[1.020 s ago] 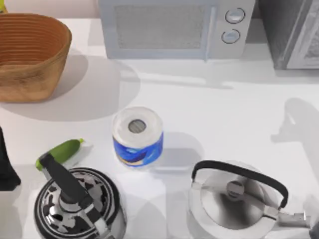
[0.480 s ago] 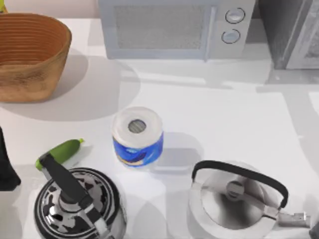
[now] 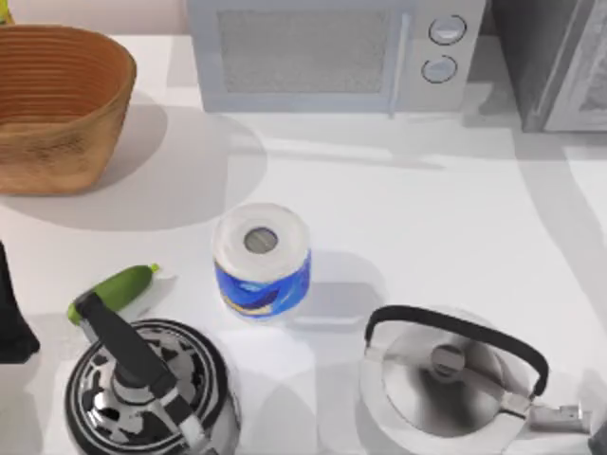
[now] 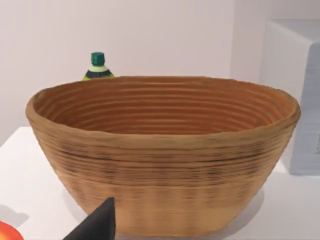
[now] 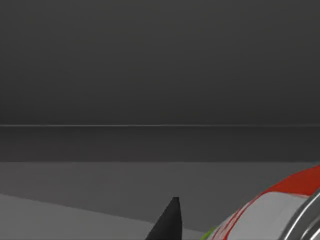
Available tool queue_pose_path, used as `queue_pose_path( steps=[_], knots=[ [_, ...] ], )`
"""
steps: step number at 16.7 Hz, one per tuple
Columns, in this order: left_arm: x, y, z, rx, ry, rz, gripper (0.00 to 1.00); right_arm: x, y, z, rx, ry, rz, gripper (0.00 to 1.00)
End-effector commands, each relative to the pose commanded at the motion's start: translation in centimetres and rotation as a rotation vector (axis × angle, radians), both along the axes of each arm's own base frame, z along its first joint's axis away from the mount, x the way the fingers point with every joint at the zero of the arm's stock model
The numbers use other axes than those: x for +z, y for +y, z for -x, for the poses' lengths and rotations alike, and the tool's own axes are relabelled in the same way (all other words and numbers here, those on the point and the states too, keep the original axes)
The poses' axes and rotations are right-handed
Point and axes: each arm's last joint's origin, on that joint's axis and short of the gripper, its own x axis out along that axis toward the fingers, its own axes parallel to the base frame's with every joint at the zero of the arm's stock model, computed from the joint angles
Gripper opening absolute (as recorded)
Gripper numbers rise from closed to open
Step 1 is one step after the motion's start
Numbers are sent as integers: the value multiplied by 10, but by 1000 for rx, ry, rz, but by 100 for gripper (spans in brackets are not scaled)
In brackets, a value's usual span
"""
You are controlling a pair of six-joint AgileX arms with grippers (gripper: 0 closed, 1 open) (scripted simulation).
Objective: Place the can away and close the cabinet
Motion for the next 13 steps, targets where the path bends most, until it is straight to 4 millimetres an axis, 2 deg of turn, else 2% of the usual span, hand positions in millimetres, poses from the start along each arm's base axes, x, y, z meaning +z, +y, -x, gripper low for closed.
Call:
queue_pose_path(
  steps=[9,13],
  knots=[
    [0,0,0,0,0,0,100,5,0,-4,-3,-4,0,0],
    [0,0,0,0,0,0,100,13,5,-34,11,16,-1,0]
  ],
)
